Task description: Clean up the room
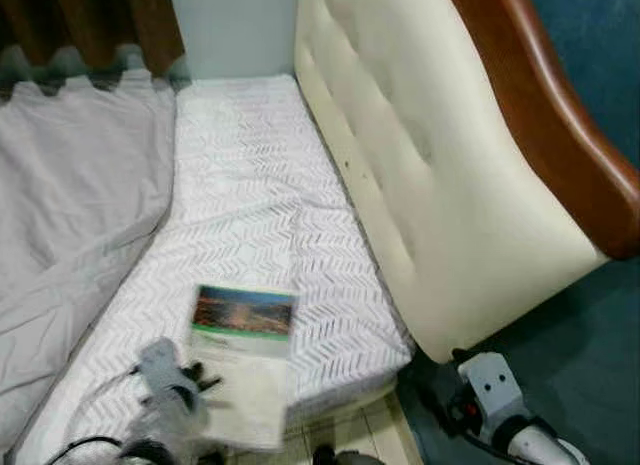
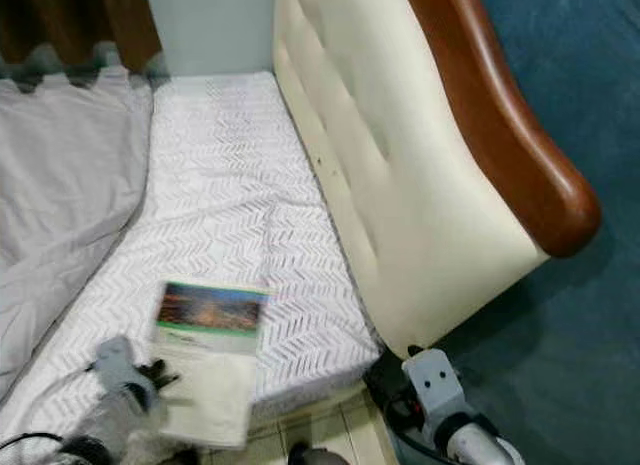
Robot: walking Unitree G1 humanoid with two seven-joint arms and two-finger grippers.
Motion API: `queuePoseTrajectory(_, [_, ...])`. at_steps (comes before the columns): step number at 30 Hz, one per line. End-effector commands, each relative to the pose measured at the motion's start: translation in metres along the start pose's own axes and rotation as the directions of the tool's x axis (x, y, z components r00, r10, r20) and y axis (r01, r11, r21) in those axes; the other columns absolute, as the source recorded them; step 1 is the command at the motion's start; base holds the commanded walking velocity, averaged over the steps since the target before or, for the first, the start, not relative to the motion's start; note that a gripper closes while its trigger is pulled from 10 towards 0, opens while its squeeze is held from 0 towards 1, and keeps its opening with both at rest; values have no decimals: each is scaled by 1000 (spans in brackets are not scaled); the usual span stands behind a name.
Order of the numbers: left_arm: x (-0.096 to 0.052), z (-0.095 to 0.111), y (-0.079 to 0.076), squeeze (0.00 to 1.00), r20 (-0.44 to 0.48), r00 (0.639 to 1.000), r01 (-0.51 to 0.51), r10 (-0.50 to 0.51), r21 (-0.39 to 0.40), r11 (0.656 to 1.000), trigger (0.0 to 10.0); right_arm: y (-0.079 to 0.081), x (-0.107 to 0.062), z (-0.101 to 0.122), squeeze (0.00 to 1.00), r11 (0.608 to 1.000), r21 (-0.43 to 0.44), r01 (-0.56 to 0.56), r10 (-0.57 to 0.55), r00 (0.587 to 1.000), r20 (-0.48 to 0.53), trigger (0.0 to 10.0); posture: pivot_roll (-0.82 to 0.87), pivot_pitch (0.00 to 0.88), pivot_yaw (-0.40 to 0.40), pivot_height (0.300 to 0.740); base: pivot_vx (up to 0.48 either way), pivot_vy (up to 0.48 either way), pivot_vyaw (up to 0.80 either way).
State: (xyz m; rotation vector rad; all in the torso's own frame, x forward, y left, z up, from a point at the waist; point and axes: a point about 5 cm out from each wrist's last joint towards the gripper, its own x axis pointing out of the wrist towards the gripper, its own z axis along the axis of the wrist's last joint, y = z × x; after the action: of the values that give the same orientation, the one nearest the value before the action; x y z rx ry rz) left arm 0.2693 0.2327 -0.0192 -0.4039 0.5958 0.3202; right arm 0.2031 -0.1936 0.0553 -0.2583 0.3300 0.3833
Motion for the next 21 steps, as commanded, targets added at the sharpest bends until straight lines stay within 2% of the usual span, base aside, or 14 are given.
queuePoseTrajectory(1, [0,8,9,0,48,997,-62,63,-25,998,10000,0,0,0,0,1000,3,-2,2,1000,-12,10000,-260,295,-153,740,0,0,0])
queuePoseTrajectory(2, [0,12,11,0,63,995,-74,76,-44,996,10000,-1,2,1,0,1000,6,-1,1,1000,-11,10000,-247,294,-151,740,0,0,0])
queuePoseTrajectory(3, [1,20,10,0,92,992,-77,88,-124,989,10000,-1,5,3,0,1000,8,-3,3,1000,-9,10000,-239,295,-152,740,0,0,0])
queuePoseTrajectory(4, [1,20,10,0,92,992,-77,88,-124,989,10000,-1,5,3,0,1000,8,-3,3,1000,-9,10000,-239,295,-152,740,0,0,0])
queuePoseTrajectory(7, [4,22,-7,0,99,993,-34,58,-225,974,10000,1,7,4,0,1000,9,-9,9,1000,-8,10000,-238,296,-152,740,0,0,0])
queuePoseTrajectory(8, [4,22,-7,0,99,993,-34,58,-225,974,10000,1,7,4,0,1000,9,-9,9,1000,-8,10000,-238,296,-152,740,0,0,0])
queuePoseTrajectory(9, [5,21,-14,0,95,995,-14,37,-238,971,10000,2,7,4,0,1000,9,-10,11,1000,-8,10000,-245,298,-151,740,0,0,0])
queuePoseTrajectory(10, [6,13,-47,0,52,995,92,-85,-162,983,10000,4,6,4,0,1000,8,-13,14,1000,-7,10000,-260,301,-144,740,0,0,0])
queuePoseTrajectory(11, [6,13,-47,0,52,995,92,-85,-162,983,10000,4,6,4,0,1000,8,-13,14,1000,-7,10000,-260,301,-144,740,0,0,0])
queuePoseTrajectory(14, [6,10,-74,0,28,981,195,-193,-107,975,10000,9,3,4,0,1000,8,-10,10,1000,-5,10000,-293,308,-124,740,0,0,0])
queuePoseTrajectory(16, [6,12,-82,0,26,976,216,-215,-101,971,10000,9,-1,2,0,1000,12,1,-1,1000,-10,10000,-301,310,-117,740,0,0,0])
queuePoseTrajectory(21, [6,16,-89,0,25,972,236,-235,-82,968,10000,11,-9,-4,0,999,24,25,-25,999,-25,10000,-322,318,-95,740,0,0,0])
